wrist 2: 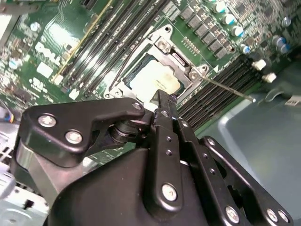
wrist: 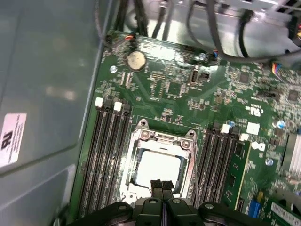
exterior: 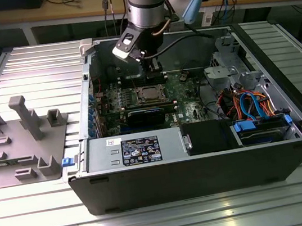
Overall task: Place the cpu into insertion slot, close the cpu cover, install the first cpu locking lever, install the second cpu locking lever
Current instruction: 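Install the first cpu locking lever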
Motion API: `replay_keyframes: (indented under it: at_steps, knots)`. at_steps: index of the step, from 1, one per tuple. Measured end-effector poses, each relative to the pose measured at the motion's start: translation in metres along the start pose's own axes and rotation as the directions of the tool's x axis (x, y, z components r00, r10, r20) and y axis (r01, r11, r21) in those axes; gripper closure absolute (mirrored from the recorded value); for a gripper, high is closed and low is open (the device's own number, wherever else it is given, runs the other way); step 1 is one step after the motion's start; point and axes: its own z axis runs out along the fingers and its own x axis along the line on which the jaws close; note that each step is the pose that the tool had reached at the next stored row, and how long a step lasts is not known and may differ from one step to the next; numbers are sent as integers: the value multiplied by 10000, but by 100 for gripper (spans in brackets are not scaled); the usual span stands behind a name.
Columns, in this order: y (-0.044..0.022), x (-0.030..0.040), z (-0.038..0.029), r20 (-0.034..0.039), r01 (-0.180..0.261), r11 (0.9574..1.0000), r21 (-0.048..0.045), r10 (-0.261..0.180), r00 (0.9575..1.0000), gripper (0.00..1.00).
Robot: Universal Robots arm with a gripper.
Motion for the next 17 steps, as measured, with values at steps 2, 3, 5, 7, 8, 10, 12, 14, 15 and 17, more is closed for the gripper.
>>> replay_keyframes:
  at_steps: [2,3,5,7,8,10,12,14,15,17]
  knots:
    - [0,0,0,1,463,9989,3,-463,9989,89]
    - [0,0,0,1,659,9978,4,-659,9978,89]
    - [0,0,0,2,1045,9945,7,-1045,9945,89]
    - [0,0,0,2,1439,9896,10,-1439,9896,89]
    - [0,0,0,2,1703,9854,12,-1703,9854,89]
    - [0,0,0,3,2104,9776,15,-2104,9776,89]
    - [0,0,0,4,2454,9694,17,-2454,9694,89]
    - [0,0,0,3,2974,9547,21,-2974,9547,89]
    - [0,0,0,4,3144,9493,23,-3144,9493,89]
    - [1,0,1,15,3581,9337,9,-3581,9337,89]
